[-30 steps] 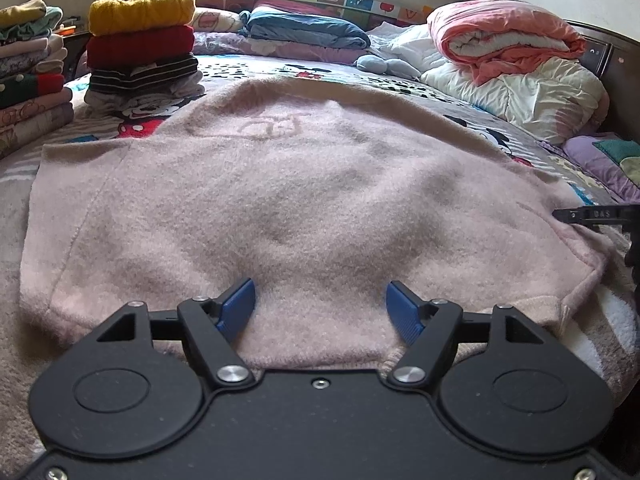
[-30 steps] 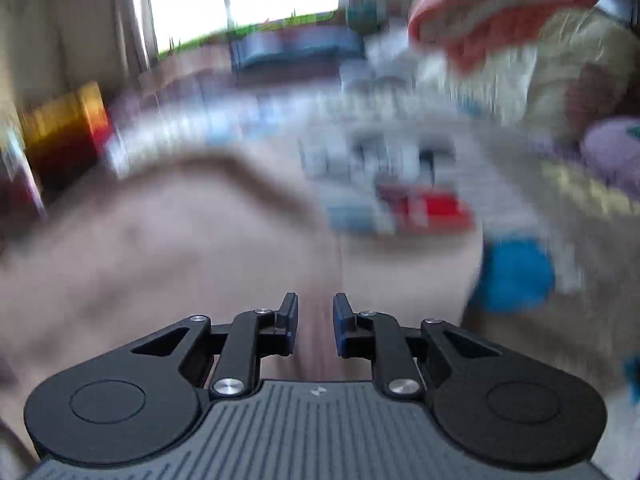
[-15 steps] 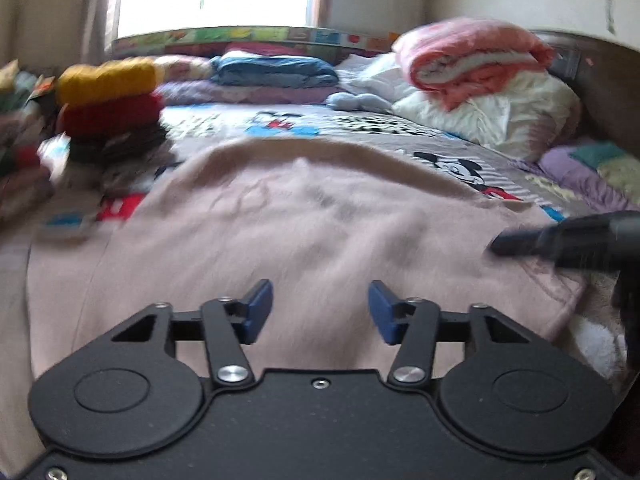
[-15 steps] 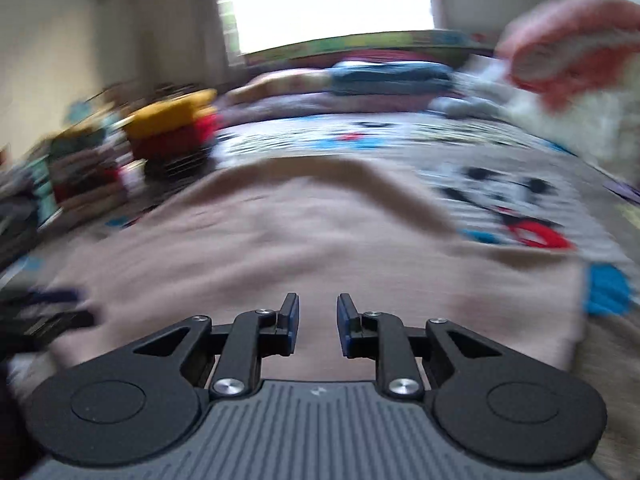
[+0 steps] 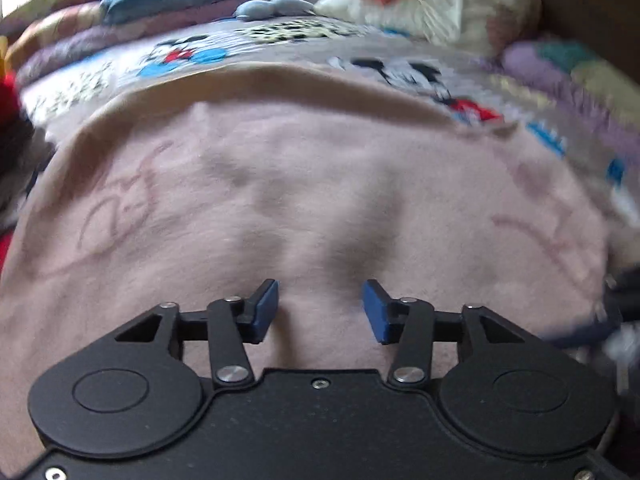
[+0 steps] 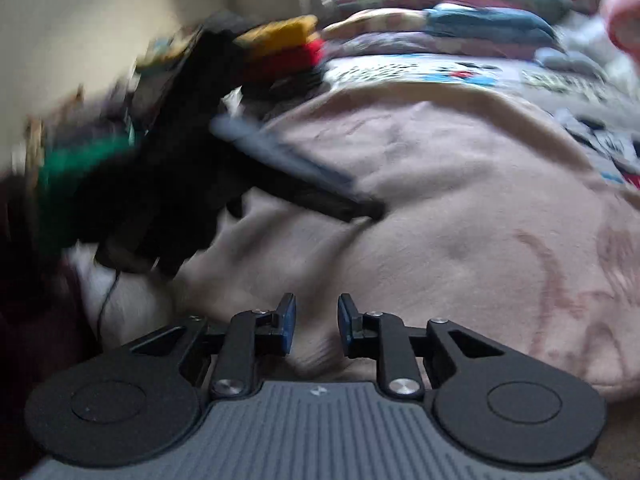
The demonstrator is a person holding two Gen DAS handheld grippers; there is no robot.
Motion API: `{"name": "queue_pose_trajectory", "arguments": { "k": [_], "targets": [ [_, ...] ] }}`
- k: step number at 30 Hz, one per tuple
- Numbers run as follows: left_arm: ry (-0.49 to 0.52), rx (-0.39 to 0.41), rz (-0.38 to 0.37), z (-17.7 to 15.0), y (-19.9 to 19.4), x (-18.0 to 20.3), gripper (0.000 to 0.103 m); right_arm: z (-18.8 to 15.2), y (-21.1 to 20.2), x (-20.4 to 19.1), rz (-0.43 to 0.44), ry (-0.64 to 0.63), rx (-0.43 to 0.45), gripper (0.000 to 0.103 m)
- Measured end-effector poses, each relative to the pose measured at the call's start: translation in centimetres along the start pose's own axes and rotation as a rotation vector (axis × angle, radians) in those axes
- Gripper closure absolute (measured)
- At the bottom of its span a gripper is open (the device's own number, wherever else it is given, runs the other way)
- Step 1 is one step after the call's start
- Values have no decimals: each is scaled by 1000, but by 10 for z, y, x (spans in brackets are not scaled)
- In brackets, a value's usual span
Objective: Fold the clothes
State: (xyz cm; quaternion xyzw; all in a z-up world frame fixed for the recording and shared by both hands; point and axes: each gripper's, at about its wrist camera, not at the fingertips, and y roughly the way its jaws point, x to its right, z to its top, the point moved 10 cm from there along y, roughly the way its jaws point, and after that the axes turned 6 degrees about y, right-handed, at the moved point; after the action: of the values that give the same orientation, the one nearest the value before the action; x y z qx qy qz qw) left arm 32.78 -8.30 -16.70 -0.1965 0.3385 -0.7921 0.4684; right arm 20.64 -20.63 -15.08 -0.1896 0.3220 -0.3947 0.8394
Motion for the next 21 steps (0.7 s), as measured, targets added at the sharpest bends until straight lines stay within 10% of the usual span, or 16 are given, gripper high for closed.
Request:
{"name": "queue_pose_trajectory", "arguments": {
  "k": [13,21],
  "targets": [
    [-533,169,30,46,-20,-192,52,172,29,149,-110,263,278,72],
    [-764,223,-55,68,8,-269,52,220,96,234,-142,456,265,63]
  ]
}}
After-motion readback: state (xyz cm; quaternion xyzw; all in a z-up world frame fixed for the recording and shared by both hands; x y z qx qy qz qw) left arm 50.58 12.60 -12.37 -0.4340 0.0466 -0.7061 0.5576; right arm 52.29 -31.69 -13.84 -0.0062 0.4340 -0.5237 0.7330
